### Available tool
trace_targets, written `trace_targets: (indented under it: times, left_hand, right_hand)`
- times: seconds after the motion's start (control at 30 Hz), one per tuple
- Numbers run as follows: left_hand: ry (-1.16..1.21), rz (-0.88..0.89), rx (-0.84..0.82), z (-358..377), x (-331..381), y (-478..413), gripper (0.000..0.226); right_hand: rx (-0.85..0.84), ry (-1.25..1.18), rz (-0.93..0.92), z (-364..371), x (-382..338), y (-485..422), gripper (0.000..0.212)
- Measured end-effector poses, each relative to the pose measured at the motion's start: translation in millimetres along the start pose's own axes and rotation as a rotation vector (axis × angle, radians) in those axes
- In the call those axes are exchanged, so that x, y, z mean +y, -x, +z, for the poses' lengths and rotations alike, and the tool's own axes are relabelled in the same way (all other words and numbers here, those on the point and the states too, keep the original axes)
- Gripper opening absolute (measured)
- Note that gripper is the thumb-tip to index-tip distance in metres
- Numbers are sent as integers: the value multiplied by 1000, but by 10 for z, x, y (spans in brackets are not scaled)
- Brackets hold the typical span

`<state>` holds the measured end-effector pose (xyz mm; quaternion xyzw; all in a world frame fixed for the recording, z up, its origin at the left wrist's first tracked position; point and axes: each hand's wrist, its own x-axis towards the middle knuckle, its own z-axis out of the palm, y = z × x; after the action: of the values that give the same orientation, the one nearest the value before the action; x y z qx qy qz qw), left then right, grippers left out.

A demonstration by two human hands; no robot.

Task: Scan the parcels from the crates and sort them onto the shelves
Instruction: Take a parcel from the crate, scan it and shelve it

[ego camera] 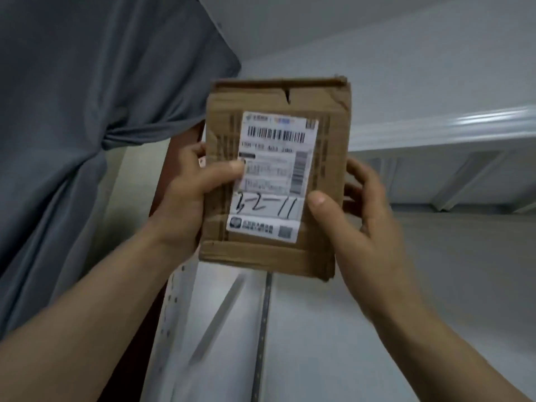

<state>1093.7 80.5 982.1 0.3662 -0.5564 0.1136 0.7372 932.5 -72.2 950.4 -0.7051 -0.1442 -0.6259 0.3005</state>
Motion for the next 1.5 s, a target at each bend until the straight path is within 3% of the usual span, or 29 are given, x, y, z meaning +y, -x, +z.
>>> trace_targets:
  times: [0.1, 0.27, 0.5, 0.63, 0.73, 0.97, 1.17, 1.5]
  left_hand:
    - [2, 106, -39, -62, 391, -601, 80]
    - [-61, 162, -155, -167, 771, -1475, 39]
    - [-147, 56, 50, -227, 485, -2275, 45]
    - [-235, -14, 82, -168, 198, -2465, 25]
    - [-349, -55, 80, -198, -51, -2602, 13]
    - [-687, -29, 153, -429, -385, -2814, 28]
    - [-959, 77, 252, -490, -352, -2869, 21]
    - [-1112, 97, 272, -571, -304, -2803, 20]
  right_hand:
    - [94, 7, -134, 166, -191, -604, 42]
    - [179, 134, -191, 447, -400, -1751, 41]
    - [128, 235, -82, 755, -74, -2586, 53]
    - [134, 361, -31, 830, 203, -2768, 48]
    - [88, 505, 85, 880, 332, -2841, 31]
    - [-12, 656, 116, 999, 480, -2944, 34]
    - [-52, 687, 113, 1015, 542, -2993, 41]
    - [-182, 755, 158, 1030, 435, -2836, 32]
